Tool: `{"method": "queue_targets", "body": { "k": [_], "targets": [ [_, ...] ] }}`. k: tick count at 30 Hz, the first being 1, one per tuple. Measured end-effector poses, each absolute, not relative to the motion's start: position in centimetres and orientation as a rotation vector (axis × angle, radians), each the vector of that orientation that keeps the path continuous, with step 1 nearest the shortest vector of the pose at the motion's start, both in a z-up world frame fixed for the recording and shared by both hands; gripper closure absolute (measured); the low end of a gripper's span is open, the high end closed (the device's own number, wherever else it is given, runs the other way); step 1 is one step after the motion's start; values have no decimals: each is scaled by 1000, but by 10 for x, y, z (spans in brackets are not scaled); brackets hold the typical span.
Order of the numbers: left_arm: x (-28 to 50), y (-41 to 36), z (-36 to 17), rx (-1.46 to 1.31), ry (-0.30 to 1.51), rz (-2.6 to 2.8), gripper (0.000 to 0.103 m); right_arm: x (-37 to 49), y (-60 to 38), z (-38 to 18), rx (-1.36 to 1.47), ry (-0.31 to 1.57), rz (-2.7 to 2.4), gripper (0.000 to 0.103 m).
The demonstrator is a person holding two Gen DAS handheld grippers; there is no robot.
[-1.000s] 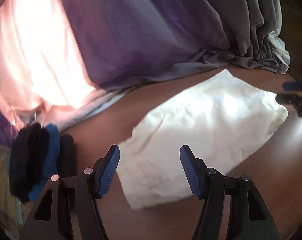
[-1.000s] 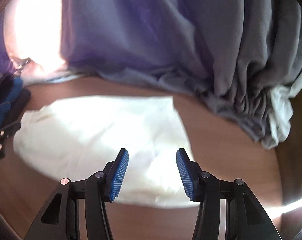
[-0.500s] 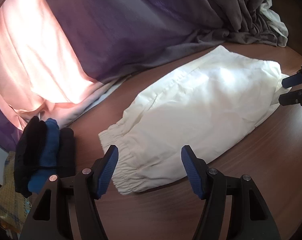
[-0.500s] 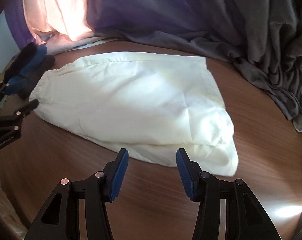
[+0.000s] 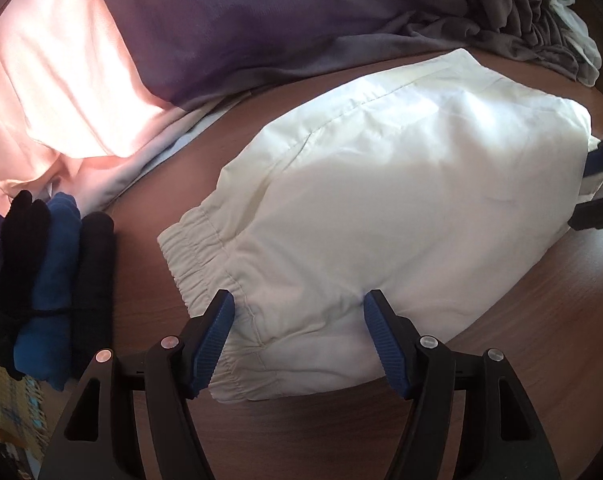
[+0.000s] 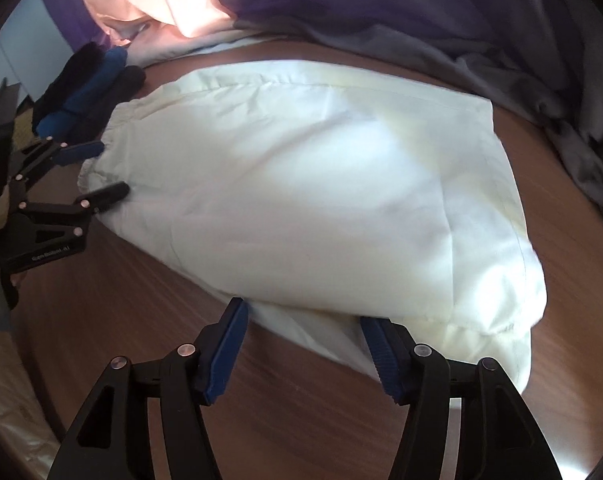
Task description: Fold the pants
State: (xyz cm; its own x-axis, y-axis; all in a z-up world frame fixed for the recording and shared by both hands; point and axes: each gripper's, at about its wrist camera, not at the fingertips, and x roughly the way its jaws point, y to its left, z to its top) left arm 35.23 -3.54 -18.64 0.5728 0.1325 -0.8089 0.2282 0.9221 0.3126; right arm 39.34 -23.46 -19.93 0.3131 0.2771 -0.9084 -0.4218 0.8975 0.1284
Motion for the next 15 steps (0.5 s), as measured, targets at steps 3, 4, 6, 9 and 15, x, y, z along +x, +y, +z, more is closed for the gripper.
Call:
{"method": "queue_targets", "body": {
  "k": [3, 4, 6, 9, 15],
  "targets": [
    [354, -35, -187, 401, 973, -62, 36, 399, -232, -198, -116, 1161, 515, 43],
    [355, -34, -187, 396, 976, -64, 36, 400, -230, -197, -115, 1157, 535, 43],
    [357, -33, -187, 388, 982, -66, 36, 401, -223, -196, -136, 1145, 574, 43],
    [359, -31, -186, 386, 986, -65, 36, 406, -214, -195, -171, 1129, 600, 43],
    [361, -31, -187, 396, 990, -57, 36, 417, -215, -189, -125, 1093, 624, 43]
  ]
}}
